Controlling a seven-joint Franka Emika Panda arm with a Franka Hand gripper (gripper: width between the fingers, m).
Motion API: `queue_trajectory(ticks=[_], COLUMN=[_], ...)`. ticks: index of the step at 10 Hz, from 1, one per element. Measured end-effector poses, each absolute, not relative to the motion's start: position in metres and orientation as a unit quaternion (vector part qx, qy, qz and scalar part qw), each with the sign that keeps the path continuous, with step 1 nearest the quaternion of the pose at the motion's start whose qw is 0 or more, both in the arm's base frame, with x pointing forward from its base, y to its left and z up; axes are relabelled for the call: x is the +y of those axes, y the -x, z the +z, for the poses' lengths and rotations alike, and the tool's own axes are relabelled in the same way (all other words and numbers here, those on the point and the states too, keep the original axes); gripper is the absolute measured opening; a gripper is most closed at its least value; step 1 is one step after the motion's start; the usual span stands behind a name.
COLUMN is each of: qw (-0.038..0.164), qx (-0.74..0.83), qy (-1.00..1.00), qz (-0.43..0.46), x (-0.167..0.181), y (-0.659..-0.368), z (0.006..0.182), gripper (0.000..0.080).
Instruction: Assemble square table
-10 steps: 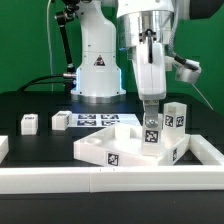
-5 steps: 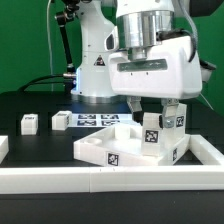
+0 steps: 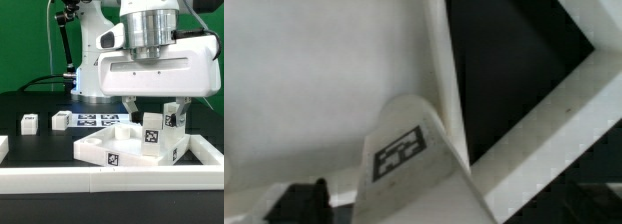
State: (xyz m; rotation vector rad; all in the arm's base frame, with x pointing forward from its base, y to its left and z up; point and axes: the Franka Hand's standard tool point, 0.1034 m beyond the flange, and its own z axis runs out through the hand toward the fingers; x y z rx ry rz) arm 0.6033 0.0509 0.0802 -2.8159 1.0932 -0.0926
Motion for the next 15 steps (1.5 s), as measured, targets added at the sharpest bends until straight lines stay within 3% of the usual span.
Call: queue_trajectory(ticks=[4, 7, 8, 9, 10, 15], qw=[0.033, 0.029, 0.03, 0.03, 0.029, 0.034], qx=[0.238, 0.176, 0.177, 0.177, 0.177, 0.254], qy=[0.97, 0.983, 0.983, 0.983, 0.983, 0.966], qz=[-0.038, -0.04, -0.04, -0.04, -0.04, -0.038], x=[0.0519, 0.0454, 0.0457, 0.0456, 0.0454, 0.0454], y=[-0.6024, -0.6029, -0.6029, -0.6029, -0.6029, -0.6025], z=[0.0794, 0.0794, 0.0793, 0.0793, 0.0792, 0.0788], gripper=[0.0649, 0.0644, 0.0475, 0.0475, 0.0298, 0.0288])
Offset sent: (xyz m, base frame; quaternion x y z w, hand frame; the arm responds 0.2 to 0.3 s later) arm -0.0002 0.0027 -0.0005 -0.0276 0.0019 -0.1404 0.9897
